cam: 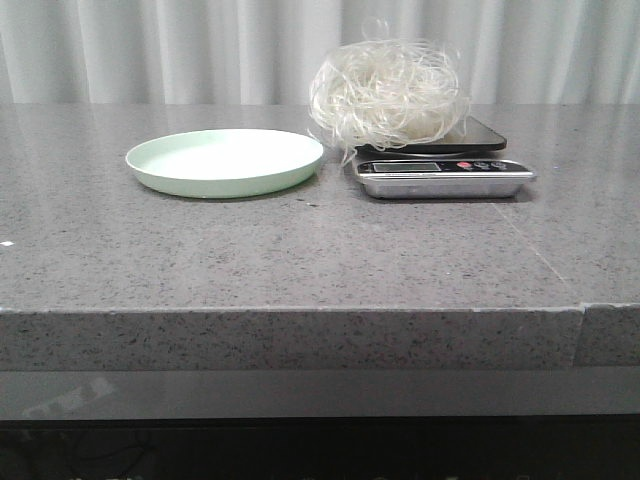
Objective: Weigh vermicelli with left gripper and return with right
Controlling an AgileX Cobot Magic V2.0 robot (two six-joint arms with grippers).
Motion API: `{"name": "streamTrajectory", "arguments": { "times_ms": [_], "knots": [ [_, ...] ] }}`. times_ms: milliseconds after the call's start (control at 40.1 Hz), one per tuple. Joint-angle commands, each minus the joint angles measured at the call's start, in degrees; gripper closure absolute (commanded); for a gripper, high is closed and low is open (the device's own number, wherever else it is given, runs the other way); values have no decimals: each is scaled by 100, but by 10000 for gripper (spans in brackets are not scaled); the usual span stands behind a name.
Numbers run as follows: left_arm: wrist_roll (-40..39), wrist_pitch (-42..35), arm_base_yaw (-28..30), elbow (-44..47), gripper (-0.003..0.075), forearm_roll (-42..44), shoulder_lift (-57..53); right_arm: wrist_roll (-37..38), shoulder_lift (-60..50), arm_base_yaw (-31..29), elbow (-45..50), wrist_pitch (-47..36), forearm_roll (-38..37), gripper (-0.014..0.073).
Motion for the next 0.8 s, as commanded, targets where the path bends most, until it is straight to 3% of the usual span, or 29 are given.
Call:
{"name": "streamTrajectory", "arguments": {
  "times_ms": [0, 299, 772],
  "knots": [
    [-49, -401, 0, -134, 292, -54, 55, -218, 469, 235, -642, -272, 67, 74],
    [-49, -401, 0, -134, 292, -54, 55, -267, 2105, 732, -2122, -255, 67, 74],
    [-49, -401, 0, -134, 292, -54, 55, -267, 4368, 732, -4502, 445, 287, 74]
  ]
}}
